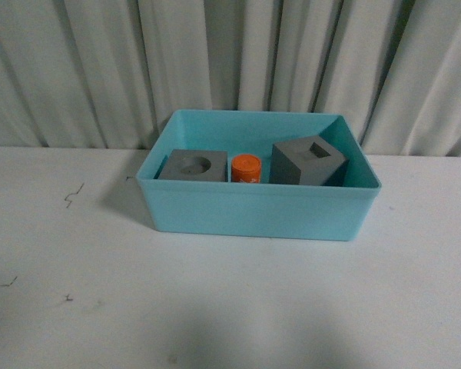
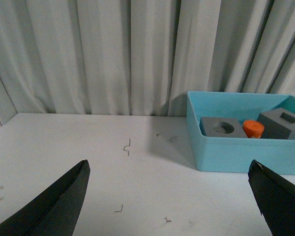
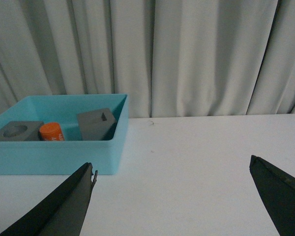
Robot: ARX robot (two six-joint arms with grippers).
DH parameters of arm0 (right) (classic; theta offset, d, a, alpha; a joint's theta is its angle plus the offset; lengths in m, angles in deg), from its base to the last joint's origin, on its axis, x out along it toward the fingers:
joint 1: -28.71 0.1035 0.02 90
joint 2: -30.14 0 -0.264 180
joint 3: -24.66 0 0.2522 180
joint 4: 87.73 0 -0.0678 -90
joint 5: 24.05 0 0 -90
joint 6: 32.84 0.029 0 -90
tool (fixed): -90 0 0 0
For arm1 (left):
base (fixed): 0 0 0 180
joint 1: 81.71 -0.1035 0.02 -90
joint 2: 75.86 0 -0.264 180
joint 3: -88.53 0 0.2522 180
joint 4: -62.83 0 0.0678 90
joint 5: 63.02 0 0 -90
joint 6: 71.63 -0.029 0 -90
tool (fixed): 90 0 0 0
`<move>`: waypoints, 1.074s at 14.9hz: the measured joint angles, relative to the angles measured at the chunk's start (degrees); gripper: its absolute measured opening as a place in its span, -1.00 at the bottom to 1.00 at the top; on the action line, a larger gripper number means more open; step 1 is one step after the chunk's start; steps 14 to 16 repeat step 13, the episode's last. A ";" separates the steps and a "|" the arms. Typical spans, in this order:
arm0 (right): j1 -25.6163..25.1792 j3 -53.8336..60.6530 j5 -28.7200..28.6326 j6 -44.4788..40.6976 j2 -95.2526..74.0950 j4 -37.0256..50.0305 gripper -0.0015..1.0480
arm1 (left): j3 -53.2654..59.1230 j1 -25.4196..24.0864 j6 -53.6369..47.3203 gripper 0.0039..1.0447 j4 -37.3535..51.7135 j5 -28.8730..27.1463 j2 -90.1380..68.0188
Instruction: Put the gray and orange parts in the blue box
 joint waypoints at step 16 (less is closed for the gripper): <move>0.00 0.00 0.00 0.00 0.00 0.00 0.87 | 0.00 0.00 0.00 0.88 0.00 0.00 0.00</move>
